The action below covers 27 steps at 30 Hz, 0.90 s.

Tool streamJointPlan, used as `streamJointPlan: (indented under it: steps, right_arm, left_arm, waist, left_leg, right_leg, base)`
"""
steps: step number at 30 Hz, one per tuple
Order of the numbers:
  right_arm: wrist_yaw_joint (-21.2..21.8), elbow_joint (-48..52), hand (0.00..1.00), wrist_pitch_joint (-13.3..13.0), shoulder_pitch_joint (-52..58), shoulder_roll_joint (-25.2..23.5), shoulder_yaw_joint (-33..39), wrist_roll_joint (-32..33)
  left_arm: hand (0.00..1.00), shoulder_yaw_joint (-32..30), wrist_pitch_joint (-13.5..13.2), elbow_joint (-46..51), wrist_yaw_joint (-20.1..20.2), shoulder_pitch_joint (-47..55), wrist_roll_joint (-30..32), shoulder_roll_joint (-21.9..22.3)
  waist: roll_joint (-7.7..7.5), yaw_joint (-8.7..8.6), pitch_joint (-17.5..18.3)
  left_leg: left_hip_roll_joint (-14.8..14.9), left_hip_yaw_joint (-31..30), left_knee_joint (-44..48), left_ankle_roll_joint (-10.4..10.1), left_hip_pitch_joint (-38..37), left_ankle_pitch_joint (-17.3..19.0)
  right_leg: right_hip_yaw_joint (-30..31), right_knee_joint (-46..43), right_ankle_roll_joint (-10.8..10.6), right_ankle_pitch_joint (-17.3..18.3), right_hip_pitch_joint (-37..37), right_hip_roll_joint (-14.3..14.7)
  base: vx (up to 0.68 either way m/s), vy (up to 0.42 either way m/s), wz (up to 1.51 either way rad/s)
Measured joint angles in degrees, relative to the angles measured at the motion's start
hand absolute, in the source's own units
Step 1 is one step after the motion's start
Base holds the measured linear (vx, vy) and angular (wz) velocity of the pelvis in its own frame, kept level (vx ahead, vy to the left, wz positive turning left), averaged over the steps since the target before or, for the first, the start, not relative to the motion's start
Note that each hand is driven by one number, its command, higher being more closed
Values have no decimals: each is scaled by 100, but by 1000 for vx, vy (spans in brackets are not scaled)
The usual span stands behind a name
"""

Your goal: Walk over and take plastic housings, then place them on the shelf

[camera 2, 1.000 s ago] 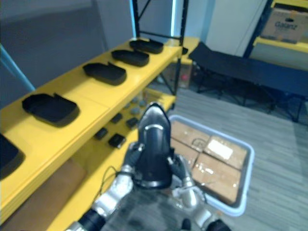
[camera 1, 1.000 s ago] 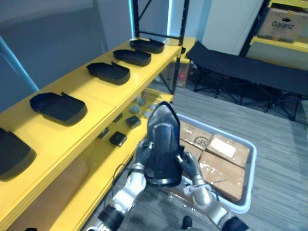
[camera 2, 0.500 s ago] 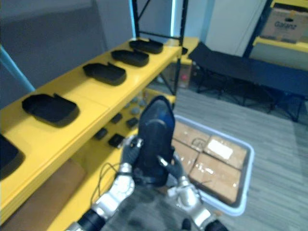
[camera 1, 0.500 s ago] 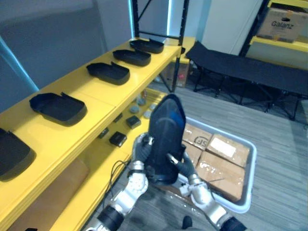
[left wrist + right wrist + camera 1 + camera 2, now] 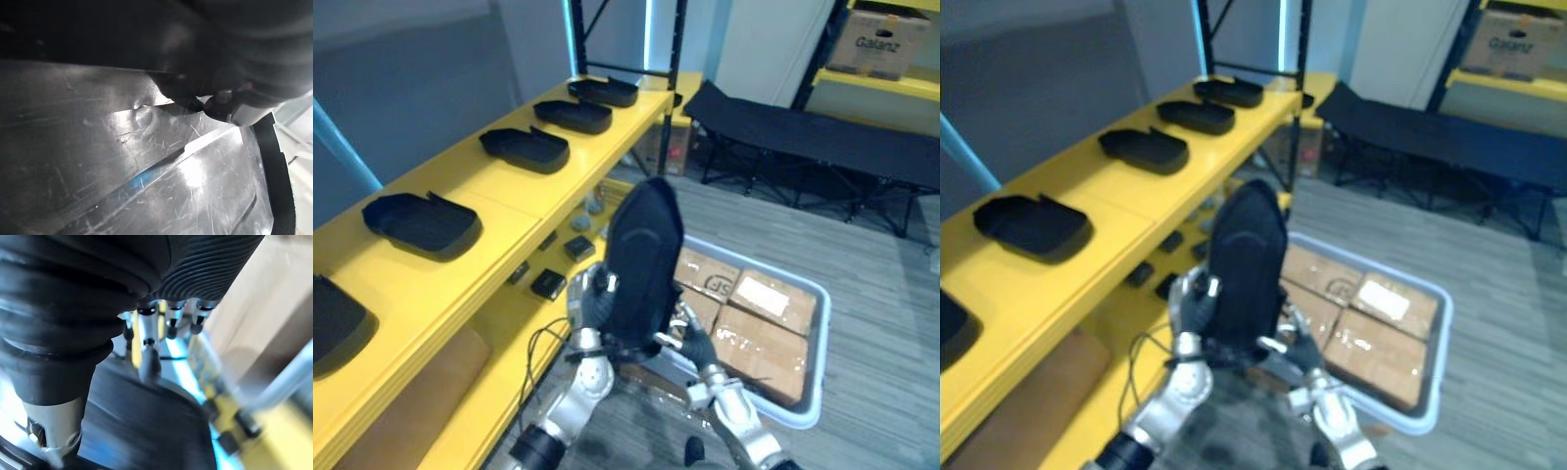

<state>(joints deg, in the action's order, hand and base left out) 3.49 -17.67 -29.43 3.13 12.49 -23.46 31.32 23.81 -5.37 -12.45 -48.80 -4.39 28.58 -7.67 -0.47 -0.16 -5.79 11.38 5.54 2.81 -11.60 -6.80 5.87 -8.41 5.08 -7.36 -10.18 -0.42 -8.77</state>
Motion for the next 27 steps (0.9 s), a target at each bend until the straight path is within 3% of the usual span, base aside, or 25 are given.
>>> streamJointPlan:
  steps: [2, 5, 10, 13, 17, 18, 20, 23, 27]
  right_arm:
    - [269, 500, 0, -292, 109, -91, 596, 416]
    - [289, 1040, 0, -538, 152, -186, 1215, 523]
    - [245, 1567, 0, -701, 281, -289, 1708, 615]
    - [-10, 1685, 0, -702, 310, -477, 2124, 612]
    - [-623, 1685, 0, -498, 377, -677, 2554, 217]
    - [-843, 1684, 0, -308, 426, -717, 2664, -160]
    - [-922, 1682, 0, -173, 472, -751, 2699, -300]
    - [-986, 1682, 0, 24, 412, -815, 2678, -303]
    - [-959, 1505, 0, 340, -134, -826, 2452, -306]
  left_arm:
    - [100, -318, 11, -37, -59, 77, 181, -47]
    - [100, -708, 54, -103, -154, 100, 186, -90]
    - [100, -1030, 63, -262, -229, 132, 190, -60]
    - [100, -1481, -18, -272, -298, 227, 120, -11]
    - [100, -2186, -336, -123, -493, 327, -410, 169]
    - [100, -2402, -463, 238, -491, 439, -691, 218]
    - [100, -2587, -535, 747, -485, 553, -863, 279]
    - [100, -2997, -846, 1763, -414, 659, -1263, 392]
    - [100, -3871, -1040, 2809, 52, 1017, -1725, 393]
  waist:
    - [-31, -11, -25]
    - [-67, -77, -92]
    - [-87, -94, -121]
    - [-97, -104, -128]
    - [-65, -93, -150]
    - [-45, -91, -165]
    - [-21, -87, -179]
    - [77, -37, -228]
    - [250, 268, -263]
  left_leg:
    - [-3, 61, 5, -6, 0, 25]
    - [-6, 98, 3, 5, -11, 44]
    - [-17, 124, 0, 24, -19, 80]
    - [-31, 138, 22, 42, -24, 105]
    - [-44, 167, 192, 74, -8, 216]
    - [-53, 159, 201, 78, 1, 218]
    - [-53, 112, 222, 79, 77, 219]
    - [-54, -185, 322, 81, 203, 228]
    - [-74, -631, 387, 72, 345, 200]
  right_leg:
    - [63, 0, -8, -1, -49, 5]
    - [86, -1, -47, -26, -57, 4]
    - [106, -2, -60, -34, -62, -1]
    - [120, -4, -72, -42, -61, -5]
    - [176, -2, -86, -41, -35, -18]
    - [171, -2, -108, -24, -36, -28]
    - [113, -2, -114, 2, -30, -36]
    - [-164, -4, -107, 38, 82, -68]
    - [-611, -52, -111, 68, 289, -111]
  base:
    - [19, 2, -13]
    - [27, 0, -6]
    - [35, 5, -2]
    - [2, 4, -2]
    - [-11, 10, -6]
    - [0, 0, 0]
    - [-26, -12, 14]
    - [6, -18, 46]
    - [27, -12, 50]
